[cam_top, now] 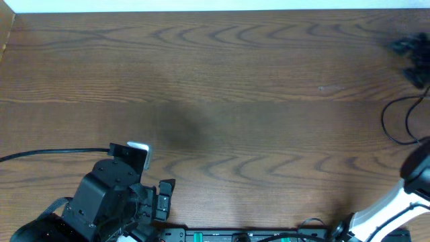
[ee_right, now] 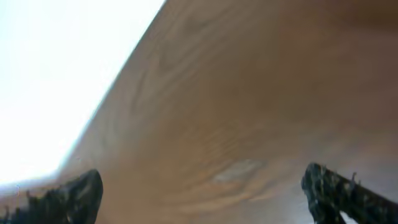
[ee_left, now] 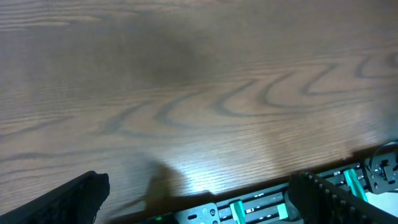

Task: Untangle cables
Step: 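Pull the black cable off the table to the right edge with the right gripper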

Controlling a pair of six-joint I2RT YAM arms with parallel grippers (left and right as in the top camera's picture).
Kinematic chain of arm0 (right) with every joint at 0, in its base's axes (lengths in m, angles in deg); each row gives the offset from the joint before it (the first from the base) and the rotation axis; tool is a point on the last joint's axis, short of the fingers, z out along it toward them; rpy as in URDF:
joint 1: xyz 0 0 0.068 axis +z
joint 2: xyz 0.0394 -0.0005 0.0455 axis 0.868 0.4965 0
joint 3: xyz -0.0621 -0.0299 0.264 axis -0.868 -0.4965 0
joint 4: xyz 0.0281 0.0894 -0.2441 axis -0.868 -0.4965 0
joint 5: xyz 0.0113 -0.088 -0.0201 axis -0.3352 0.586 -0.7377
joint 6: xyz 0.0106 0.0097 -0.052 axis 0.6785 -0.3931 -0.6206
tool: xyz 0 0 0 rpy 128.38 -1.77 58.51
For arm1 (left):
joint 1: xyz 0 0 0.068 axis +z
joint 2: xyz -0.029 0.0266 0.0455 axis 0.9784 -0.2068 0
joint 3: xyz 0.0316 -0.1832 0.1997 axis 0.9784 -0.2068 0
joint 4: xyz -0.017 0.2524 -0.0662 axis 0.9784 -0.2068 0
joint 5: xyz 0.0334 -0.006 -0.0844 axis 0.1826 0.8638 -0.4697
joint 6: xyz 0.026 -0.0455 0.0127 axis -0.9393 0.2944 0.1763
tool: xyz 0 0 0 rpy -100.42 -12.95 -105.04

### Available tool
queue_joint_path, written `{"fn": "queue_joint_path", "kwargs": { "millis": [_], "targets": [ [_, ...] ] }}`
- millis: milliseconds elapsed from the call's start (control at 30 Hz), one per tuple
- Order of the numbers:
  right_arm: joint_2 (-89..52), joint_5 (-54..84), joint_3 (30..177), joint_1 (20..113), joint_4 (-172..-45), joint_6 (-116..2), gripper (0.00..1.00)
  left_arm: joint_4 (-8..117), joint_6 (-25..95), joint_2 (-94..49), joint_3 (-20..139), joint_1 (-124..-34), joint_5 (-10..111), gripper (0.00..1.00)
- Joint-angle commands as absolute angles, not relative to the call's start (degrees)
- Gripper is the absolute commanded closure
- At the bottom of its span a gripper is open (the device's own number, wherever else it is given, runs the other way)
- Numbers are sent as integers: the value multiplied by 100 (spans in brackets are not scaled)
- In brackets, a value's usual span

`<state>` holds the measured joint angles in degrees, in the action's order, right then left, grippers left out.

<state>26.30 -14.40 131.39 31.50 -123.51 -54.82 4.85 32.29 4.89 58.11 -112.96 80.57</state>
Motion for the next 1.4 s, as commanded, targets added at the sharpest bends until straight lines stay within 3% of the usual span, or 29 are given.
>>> {"fn": "queue_joint_path", "kwargs": {
  "millis": [0, 100, 233, 633, 967, 1367],
  "targets": [
    [2591, -672, 13684, 3915, -12978, -7392, 1, 488, 3150, 494, 5779, -11270, 8195, 2],
    [2591, 434, 14071, 4562, -13719, -8186, 1, 485, 3148, 494, 5779, -11270, 8217, 2],
    [2560, 1644, 14442, 5340, -14471, -8391, 1, 485, 3148, 494, 5779, -11270, 8359, 2],
    [827, 1251, 14610, 6887, -14749, -7871, 1, 459, 3154, 684, 5779, -11270, 8525, 2],
    [-1490, 1070, 14600, 7115, -15282, -7670, 1, 461, 3170, 1117, 5779, -11270, 8582, 2],
    [-3689, 2003, 14558, 7115, -17326, -7217, 1, 372, 3168, 1300, 5779, -11270, 8558, 2]
  ]
}}
